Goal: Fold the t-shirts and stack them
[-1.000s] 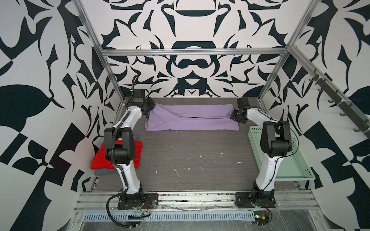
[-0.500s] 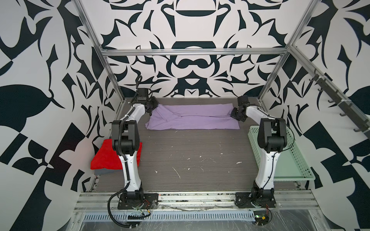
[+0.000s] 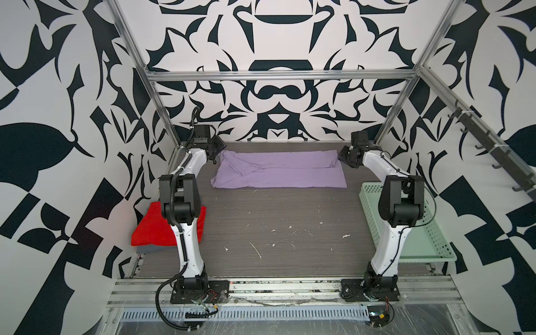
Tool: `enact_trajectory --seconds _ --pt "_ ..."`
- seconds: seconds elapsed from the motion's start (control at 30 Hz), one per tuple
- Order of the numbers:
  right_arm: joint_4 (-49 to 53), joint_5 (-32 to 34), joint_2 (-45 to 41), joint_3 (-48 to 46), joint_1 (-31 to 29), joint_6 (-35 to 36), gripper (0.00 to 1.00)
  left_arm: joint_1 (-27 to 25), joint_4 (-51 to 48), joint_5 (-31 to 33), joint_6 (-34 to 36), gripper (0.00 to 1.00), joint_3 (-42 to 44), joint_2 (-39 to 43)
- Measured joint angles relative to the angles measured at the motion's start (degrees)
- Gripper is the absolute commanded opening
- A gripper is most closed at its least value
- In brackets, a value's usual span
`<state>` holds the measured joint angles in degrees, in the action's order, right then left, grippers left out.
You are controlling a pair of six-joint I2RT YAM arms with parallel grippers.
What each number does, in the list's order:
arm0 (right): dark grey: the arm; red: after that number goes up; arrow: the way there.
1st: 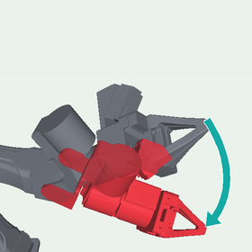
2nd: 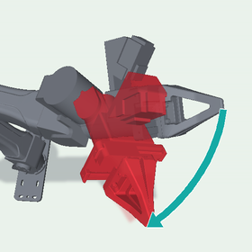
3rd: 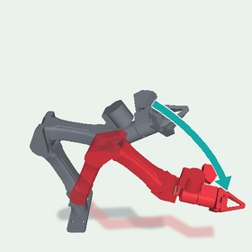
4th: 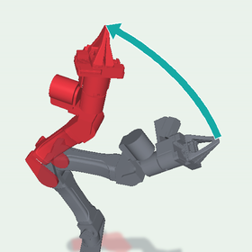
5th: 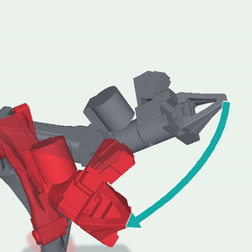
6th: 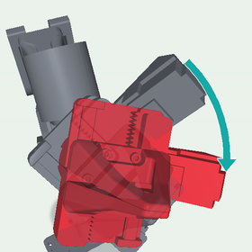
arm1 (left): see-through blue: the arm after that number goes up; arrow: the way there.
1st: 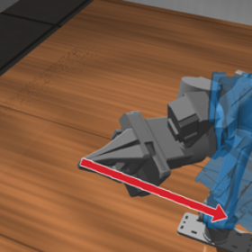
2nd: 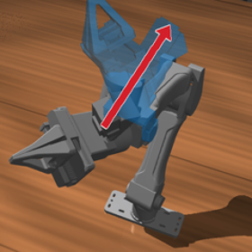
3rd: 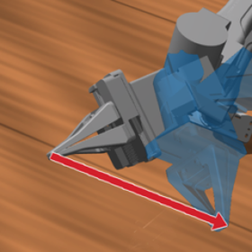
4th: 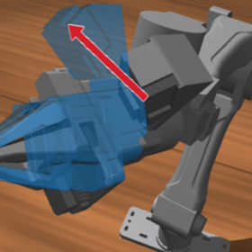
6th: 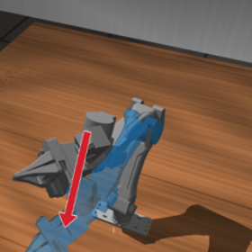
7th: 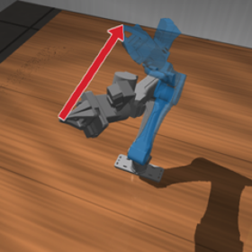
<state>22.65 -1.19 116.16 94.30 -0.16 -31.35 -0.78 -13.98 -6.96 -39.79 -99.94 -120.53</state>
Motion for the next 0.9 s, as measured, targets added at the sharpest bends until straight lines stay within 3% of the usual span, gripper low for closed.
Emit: enact_trajectory --seconds 0.37,0.6,0.9 --pt "-4.37 -4.0 2.03 -1.6 -6.54 -0.48 0.43 -5.33 1.31 -4.37 -1.97 0.54 11.65 2.64" --pt "-4.96 -5.25 3.04 -5.27 -7.41 -1.66 0.42 -9.31 -0.26 -1.66 -5.2 0.5 17.55 6.36" --pt "-6.27 -5.2 3.02 -6.25 -7.06 -1.75 0.42 -9.9 -0.35 0.37 -8.35 0.46 18.01 6.43"
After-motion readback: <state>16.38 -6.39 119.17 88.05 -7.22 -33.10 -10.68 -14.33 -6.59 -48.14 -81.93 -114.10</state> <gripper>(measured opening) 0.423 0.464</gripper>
